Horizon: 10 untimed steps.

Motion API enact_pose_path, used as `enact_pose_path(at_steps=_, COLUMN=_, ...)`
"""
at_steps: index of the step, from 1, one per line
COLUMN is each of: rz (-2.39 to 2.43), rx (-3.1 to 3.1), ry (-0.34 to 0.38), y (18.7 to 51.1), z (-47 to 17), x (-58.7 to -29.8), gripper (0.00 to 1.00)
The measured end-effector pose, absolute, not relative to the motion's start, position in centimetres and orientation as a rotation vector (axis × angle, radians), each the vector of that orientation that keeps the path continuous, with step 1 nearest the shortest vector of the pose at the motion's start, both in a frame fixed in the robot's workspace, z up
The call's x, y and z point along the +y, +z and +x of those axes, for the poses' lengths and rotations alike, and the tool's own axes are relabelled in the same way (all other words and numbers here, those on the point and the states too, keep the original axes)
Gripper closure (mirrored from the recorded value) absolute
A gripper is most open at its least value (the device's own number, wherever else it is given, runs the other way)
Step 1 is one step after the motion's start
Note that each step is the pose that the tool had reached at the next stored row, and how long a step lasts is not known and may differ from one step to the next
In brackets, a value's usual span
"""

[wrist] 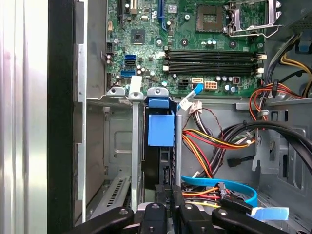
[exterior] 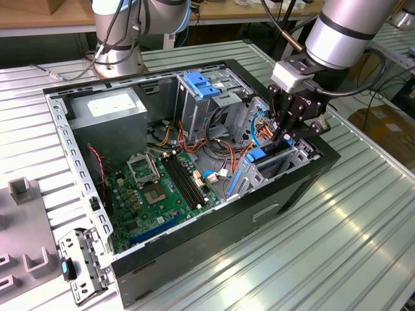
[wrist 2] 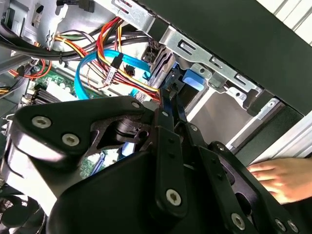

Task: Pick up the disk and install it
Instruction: 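Insert the first disk wire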

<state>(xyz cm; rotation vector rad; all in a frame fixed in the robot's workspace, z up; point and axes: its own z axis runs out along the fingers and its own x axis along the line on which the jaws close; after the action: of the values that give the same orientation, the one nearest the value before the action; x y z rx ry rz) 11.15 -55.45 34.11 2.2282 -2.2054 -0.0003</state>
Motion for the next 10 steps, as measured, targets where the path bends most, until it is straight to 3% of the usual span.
enact_pose_path(at_steps=3, rz=2.224, rx=-2.201, ry=0.009, y=35.2, z=11.1, x=-55.4, gripper=0.76)
enact_pose_path(at_steps=5, rz=2.224, rx=-2.201, ry=0.010, y=35.2, z=11.1, x=-55.4, gripper=0.77)
enact_pose_path(at_steps=6, rz=2.224, rx=-2.201, ry=0.010, y=35.2, z=11.1, x=-55.4, gripper=0.89)
enact_pose_path(at_steps=10, rz=2.223, rx=-2.201, ry=0.010, y=35.2, z=11.1, x=-55.4, gripper=0.89)
